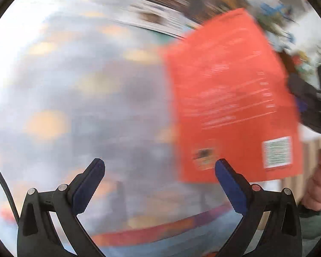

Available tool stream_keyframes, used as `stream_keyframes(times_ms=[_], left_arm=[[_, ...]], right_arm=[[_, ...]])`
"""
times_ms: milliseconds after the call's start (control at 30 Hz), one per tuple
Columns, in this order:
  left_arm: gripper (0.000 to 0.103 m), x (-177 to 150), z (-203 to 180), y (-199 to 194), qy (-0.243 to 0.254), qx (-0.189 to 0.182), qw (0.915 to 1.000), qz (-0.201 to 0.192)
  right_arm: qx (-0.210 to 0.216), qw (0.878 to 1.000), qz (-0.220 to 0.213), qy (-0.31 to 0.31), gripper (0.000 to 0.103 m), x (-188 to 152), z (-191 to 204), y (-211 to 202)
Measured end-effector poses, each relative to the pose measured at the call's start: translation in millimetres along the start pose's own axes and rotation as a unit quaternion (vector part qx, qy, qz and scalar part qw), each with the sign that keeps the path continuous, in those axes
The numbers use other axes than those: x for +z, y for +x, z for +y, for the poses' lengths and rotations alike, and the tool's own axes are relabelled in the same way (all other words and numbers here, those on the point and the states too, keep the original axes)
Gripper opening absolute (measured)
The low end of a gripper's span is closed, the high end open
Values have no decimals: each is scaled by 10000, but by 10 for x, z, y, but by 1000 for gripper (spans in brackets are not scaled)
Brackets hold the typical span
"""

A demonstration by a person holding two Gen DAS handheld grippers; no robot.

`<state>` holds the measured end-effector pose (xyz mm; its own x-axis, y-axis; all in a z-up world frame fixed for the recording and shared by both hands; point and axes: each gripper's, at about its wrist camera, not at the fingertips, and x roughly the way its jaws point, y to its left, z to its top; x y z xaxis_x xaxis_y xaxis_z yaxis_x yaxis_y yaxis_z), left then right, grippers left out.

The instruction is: Organize books

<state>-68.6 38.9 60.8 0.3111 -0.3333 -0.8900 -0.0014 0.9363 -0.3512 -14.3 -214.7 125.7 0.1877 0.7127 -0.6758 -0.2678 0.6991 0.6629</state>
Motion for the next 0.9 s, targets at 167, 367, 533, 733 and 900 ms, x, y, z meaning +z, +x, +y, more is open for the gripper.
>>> stream_keyframes(times_ms=[167,367,533,733,900], left_arm=[[102,-245,559,-485,-503,1022,9927,-406],[102,-342,828,-534,-720,1058,9908,-428],[102,-193,768,-256,-559,667,9958,-294],[102,43,511,24,-20,992,9944,-367],[102,59,529,218,29,1239,9918,-319]], right_arm=[[360,9973,571,-282,32,-133,414,536],[-171,9983,450,-332,67,-285,356,620],[-1120,9920,452,-369,64,-348,116,786],[-1893,9793,543,-467,44,-500,-95,1069],[-1999,9787,357,-301,44,-515,-159,1177]])
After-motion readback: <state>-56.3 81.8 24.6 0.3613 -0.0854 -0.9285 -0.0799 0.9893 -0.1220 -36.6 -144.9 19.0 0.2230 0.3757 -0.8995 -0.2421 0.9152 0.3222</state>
